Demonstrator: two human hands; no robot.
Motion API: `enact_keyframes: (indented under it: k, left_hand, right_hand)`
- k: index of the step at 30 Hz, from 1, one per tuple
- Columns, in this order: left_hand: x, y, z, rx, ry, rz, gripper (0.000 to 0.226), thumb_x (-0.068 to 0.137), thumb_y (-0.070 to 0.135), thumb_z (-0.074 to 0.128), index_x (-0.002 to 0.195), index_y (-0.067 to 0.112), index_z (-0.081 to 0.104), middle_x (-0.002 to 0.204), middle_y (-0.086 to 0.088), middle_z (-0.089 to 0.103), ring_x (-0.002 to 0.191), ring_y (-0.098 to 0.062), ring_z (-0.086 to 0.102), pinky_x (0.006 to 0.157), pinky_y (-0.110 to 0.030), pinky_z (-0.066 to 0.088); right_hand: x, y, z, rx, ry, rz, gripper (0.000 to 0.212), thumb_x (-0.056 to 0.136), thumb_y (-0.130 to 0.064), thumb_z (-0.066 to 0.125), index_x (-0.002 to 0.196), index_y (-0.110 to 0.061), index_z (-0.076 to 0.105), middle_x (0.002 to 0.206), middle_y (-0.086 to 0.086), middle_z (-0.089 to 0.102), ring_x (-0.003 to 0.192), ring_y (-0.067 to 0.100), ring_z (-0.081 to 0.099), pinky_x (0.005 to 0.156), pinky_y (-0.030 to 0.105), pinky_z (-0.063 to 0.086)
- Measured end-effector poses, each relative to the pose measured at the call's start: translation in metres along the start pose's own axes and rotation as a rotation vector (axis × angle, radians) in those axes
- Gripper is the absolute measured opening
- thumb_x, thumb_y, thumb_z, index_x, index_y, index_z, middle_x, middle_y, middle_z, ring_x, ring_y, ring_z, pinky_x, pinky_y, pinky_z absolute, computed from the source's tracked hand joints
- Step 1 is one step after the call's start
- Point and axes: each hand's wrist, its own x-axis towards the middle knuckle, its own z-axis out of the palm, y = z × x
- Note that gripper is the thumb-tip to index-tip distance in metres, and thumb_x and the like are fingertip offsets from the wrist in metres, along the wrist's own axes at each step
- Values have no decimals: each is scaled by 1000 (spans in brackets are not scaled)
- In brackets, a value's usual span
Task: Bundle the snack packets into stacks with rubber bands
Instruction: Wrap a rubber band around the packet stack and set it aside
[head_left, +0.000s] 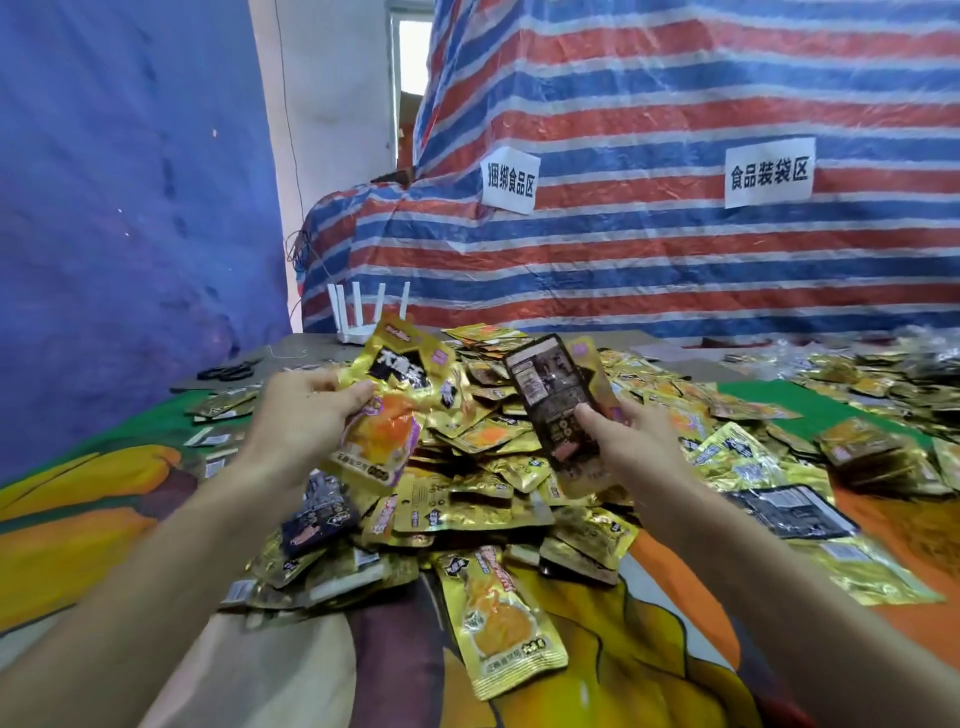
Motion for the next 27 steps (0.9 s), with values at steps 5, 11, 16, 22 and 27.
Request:
enact_keyframes:
  k: [5,11,16,22,27]
  left_hand:
    - [5,-30,36,-639,-20,-227,49,77,14,70,122,4,55,84,-7,73,71,-23,70,61,-39,58]
    - [-5,-61,90,-492,-68,-96,59,88,10,72,141,11,48,114,-13,72,91,-28,74,77,-45,61]
    - [-7,-64,88,-202,-32,25,61,92,27,70,146,14,43,131,-8,64,117,-22,65,93,-43,57]
    - [-18,-60,97,-192,-52,64,49,94,36,64,140,34,46,132,0,58,112,-18,65,84,-38,61]
    - [-13,-56,91,-407,-92,2,44,93,13,67,133,16,50,104,9,74,84,-6,74,61,-21,58]
  right_hand:
    - [14,16,22,217,5,200,41,99,-19,63,134,0,52,103,16,73,90,31,70,64,41,50]
    - [9,33,50,293,-82,33,38,90,-8,73,124,-20,60,111,9,75,89,23,76,60,37,62]
    - [-2,35,56,264,-123,-123,31,89,-12,75,116,-21,65,107,0,77,98,20,74,80,43,62]
    - [-8,33,60,400,-44,-226,19,96,-9,65,109,-22,69,105,5,77,98,25,74,78,43,62]
    - [-10,38,57,373,-107,-123,41,103,-17,37,85,-24,72,84,-2,75,85,13,72,62,27,56]
